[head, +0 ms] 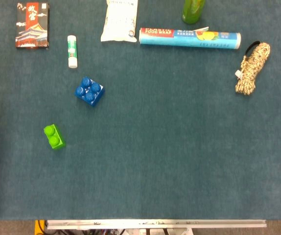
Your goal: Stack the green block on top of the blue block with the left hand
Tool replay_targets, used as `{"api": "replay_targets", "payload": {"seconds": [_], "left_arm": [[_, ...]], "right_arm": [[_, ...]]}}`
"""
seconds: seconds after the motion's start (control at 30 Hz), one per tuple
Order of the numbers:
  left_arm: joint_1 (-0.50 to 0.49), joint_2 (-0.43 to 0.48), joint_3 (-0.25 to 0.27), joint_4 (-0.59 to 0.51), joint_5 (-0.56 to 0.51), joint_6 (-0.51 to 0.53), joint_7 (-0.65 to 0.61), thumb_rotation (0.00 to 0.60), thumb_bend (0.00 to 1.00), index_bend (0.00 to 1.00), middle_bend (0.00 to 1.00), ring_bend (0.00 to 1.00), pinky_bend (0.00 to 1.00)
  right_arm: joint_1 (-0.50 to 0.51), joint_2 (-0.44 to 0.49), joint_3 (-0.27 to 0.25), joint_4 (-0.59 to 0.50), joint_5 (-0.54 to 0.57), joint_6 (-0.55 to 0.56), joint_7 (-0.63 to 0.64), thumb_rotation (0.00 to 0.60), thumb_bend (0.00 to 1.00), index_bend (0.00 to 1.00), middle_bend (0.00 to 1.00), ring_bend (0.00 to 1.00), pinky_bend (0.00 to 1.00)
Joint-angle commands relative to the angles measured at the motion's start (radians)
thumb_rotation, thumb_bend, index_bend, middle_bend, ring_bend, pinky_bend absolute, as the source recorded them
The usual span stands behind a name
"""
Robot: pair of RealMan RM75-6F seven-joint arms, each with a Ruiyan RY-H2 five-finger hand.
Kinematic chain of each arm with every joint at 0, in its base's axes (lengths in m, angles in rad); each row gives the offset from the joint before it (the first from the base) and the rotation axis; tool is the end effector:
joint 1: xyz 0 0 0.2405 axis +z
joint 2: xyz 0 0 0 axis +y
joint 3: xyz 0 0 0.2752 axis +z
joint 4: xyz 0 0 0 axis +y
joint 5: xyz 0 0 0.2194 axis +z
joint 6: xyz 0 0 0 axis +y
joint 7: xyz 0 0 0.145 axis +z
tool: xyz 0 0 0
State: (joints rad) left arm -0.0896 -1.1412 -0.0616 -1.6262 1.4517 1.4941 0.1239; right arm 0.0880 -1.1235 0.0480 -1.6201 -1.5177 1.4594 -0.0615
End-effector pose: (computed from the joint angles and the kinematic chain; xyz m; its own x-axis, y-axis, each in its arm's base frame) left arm -0.3311 0.1879 0.1553 0.4697 -0.0133 0.8827 0.8825 0.0337 -0.4691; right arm -0.3284 -0.1846 0.1519 0.4416 -0.0276 0.8968 -0.8971 -0.0323 0.4407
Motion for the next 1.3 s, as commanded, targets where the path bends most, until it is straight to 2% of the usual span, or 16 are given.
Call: {"api": "replay_targets", "payload": {"seconds": [0.03, 0.43, 0.63, 0.77, 0.93, 1.13, 1.3], "left_arm": [[0.003, -0.001, 0.0, -0.001, -0.001, 0.003, -0.001, 0.6, 0.36, 0.37, 0.42, 0.34, 0.42], [0.004, 0.001, 0.016, 0.011, 0.036, 0.002, -0.055, 0.6, 0.32, 0.38, 0.38, 0.31, 0.41], [-0.024, 0.01, 0.06, 0.026, 0.139, -0.031, -0.24, 0.6, 0.32, 0.37, 0.18, 0.14, 0.27], [-0.063, 0.01, 0.097, 0.087, 0.254, -0.042, -0.36, 0.6, 0.32, 0.36, 0.09, 0.08, 0.21], [-0.127, -0.017, 0.128, 0.203, 0.387, -0.043, -0.422, 0.6, 0.32, 0.34, 0.07, 0.06, 0.18], [-0.199, -0.047, 0.159, 0.318, 0.481, -0.055, -0.477, 0.6, 0.32, 0.32, 0.05, 0.05, 0.18], [-0.242, -0.061, 0.184, 0.37, 0.52, -0.074, -0.494, 0.6, 0.32, 0.31, 0.03, 0.05, 0.18]], "right_arm": [[0.0, 0.003, 0.0, -0.002, -0.001, 0.001, 0.004, 0.6, 0.29, 0.28, 0.23, 0.1, 0.3], [0.009, 0.015, 0.011, -0.006, 0.014, -0.012, 0.025, 0.6, 0.29, 0.28, 0.23, 0.1, 0.3], [0.003, 0.025, 0.019, -0.01, 0.014, 0.009, 0.044, 0.6, 0.29, 0.28, 0.23, 0.1, 0.3], [-0.005, 0.031, 0.024, -0.014, 0.012, 0.03, 0.054, 0.6, 0.29, 0.28, 0.23, 0.1, 0.3], [-0.011, 0.033, 0.025, -0.015, 0.012, 0.041, 0.057, 0.6, 0.29, 0.28, 0.23, 0.1, 0.3], [-0.009, 0.028, 0.031, -0.009, 0.032, 0.029, 0.049, 0.6, 0.29, 0.28, 0.23, 0.1, 0.3], [-0.008, 0.023, 0.034, -0.002, 0.044, 0.024, 0.046, 0.6, 0.29, 0.28, 0.23, 0.1, 0.3]]}}
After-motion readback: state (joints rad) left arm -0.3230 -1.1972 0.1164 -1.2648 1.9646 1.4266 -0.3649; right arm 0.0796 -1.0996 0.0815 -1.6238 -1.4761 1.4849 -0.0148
